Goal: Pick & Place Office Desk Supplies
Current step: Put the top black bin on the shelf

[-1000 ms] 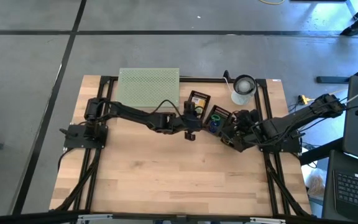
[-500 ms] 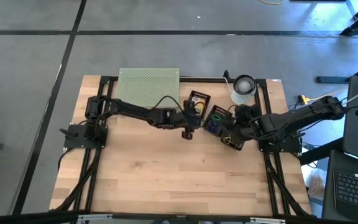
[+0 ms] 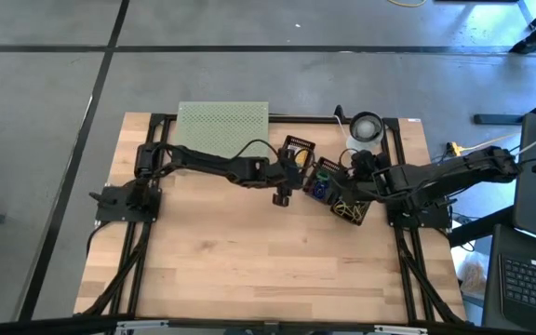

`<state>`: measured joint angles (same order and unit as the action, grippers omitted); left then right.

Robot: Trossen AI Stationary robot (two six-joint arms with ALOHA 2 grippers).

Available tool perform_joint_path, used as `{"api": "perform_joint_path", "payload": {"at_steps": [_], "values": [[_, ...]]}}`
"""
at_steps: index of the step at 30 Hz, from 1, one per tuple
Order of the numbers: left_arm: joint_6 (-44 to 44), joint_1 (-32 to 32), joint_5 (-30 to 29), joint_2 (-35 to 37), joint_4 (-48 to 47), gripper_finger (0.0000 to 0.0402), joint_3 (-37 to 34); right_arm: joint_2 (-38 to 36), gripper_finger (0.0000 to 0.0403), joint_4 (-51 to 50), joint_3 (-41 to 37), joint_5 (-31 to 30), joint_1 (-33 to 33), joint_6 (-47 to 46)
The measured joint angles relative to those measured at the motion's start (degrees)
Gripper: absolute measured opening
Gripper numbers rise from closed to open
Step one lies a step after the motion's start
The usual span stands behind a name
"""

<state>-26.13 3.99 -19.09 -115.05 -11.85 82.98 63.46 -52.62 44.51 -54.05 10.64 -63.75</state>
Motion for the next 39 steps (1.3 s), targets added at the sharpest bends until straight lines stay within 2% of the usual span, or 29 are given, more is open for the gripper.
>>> {"api": "perform_joint_path", "payload": {"at_steps": [8, 13, 17, 22, 26, 33, 35, 39], "values": [[2.1, 1.5, 3.8, -0.4, -4.3, 0.0224, 1.4, 0.0, 0.0286, 0.2, 0.0, 1.2, -1.9, 0.2], [3.8, 2.2, 3.5, -1.5, -5.0, 0.0224, 1.5, 0.0, 0.0286, 0.3, 0.0, 1.2, -2.4, 0.3], [1.6, 1.4, 0.5, -1.6, -5.4, 0.0221, 1.4, 0.0, 0.0286, 1.0, 0.0, 1.1, -2.5, 3.0], [-3.0, -1.2, -5.9, 0.8, -4.6, 0.0216, 1.4, 0.0, 0.0286, 7.4, 0.0, 1.4, -2.5, 12.8], [-3.5, -3.9, -9.0, 3.1, -5.6, 0.0214, 1.5, 0.7, 0.0286, 14.5, 0.0, 4.0, -2.5, 21.2], [-0.9, -8.5, -19.0, 8.6, -14.1, 0.0211, 1.4, 8.8, 0.0286, 23.3, 0.0, 6.5, -2.8, 38.5], [1.9, -9.4, -21.3, 10.3, -17.9, 0.021, 1.4, 12.1, 0.0286, 26.5, 0.0, 9.3, -3.3, 45.9], [10.0, -10.3, -21.9, 13.8, -25.0, 0.021, 1.4, 18.3, 0.0286, 36.1, 0.0, 19.9, -4.8, 58.2]]}}
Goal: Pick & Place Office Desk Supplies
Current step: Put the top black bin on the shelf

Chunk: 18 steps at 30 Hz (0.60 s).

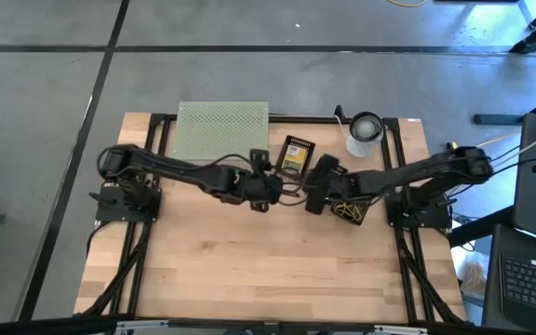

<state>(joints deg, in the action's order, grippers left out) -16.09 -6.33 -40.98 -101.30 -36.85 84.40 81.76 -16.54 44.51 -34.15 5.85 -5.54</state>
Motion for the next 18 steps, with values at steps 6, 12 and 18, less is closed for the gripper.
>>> {"api": "perform_joint_path", "payload": {"at_steps": [6, 12, 18], "values": [[12.5, -0.1, 0.5, 3.9, -9.9, 0.0202, 0.0, 6.6, 0.0286, 12.8, 0.0, 5.2, -4.5, 5.8], [19.5, -0.1, 0.6, 5.2, -16.9, 0.0192, 0.0, 10.0, 0.0286, 16.4, 0.0, 9.3, -10.1, 4.3], [21.4, -0.1, 0.8, 5.4, -20.8, 0.0185, 0.0, 12.5, 0.0284, 17.8, 0.0, 18.5, -13.5, 2.6]]}}
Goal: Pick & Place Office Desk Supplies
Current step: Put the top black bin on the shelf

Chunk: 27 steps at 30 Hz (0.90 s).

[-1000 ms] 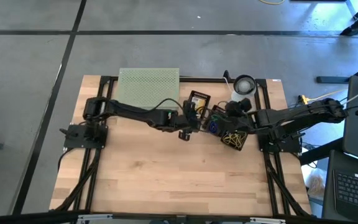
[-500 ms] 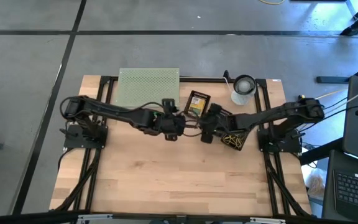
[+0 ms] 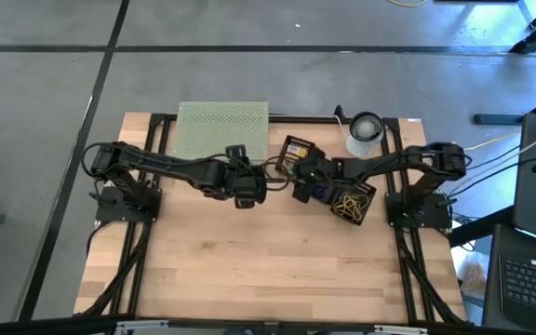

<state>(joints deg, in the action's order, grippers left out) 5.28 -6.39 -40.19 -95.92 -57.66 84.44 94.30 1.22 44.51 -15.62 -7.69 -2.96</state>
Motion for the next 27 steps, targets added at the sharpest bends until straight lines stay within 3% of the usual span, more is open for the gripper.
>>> {"api": "perform_joint_path", "payload": {"at_steps": [5, 9, 20, 27], "values": [[0.0, 0.0, 0.0, 0.0, 0.0, 0.0185, 0.0, 1.5, 0.026, 0.6, 0.0, 1.7, -0.5, 0.6], [0.0, 0.0, 0.0, 0.0, 0.0, 0.0184, 0.0, 1.9, 0.0219, 0.6, 0.0, 1.7, -0.7, 0.7], [0.0, 0.0, -0.2, 0.0, 0.0, 0.0184, 0.0, 1.9, 0.0022, 0.5, 0.0, 1.8, -0.7, 1.0], [0.0, 0.0, -0.2, 0.0, 0.0, 0.0184, 0.0, 1.7, 0.0025, -0.1, 0.0, 1.7, -0.7, 3.4]]}}
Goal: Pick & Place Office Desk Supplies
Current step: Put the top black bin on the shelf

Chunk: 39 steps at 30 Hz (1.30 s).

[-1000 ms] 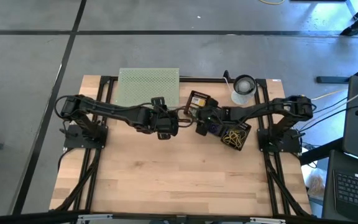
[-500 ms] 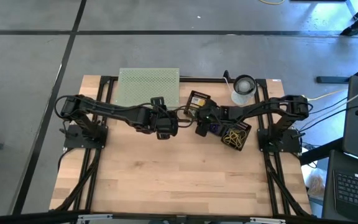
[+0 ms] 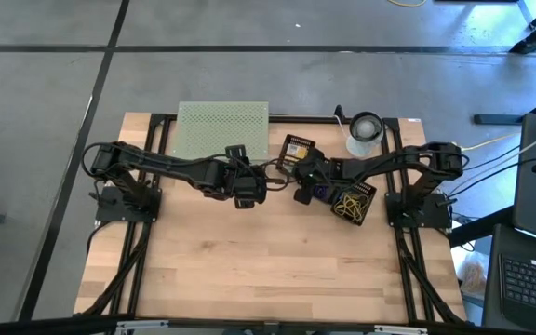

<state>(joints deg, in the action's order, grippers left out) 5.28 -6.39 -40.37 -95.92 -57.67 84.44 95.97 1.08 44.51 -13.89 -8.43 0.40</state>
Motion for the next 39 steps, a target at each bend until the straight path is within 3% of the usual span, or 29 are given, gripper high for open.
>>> {"api": "perform_joint_path", "payload": {"at_steps": [14, 27, 35, 39], "values": [[0.0, 0.0, 5.9, -0.1, 1.6, 0.0185, -0.2, -8.6, 0.0008, -8.0, 0.0, 0.0, 0.5, 1.8], [-13.7, 2.4, 18.4, -0.2, 31.9, 0.0191, -10.9, -10.2, 0.0008, -8.4, 0.0, -0.2, 5.4, 7.8], [-14.0, 6.6, 28.5, -0.3, 46.1, 0.0197, -17.0, -10.2, 0.0008, -8.2, 0.2, -0.2, 8.1, 7.7], [-14.1, 7.0, 29.9, -2.2, 49.9, 0.0195, -18.1, -10.2, 0.0008, -8.5, 1.7, -0.2, 9.2, 7.6]]}}
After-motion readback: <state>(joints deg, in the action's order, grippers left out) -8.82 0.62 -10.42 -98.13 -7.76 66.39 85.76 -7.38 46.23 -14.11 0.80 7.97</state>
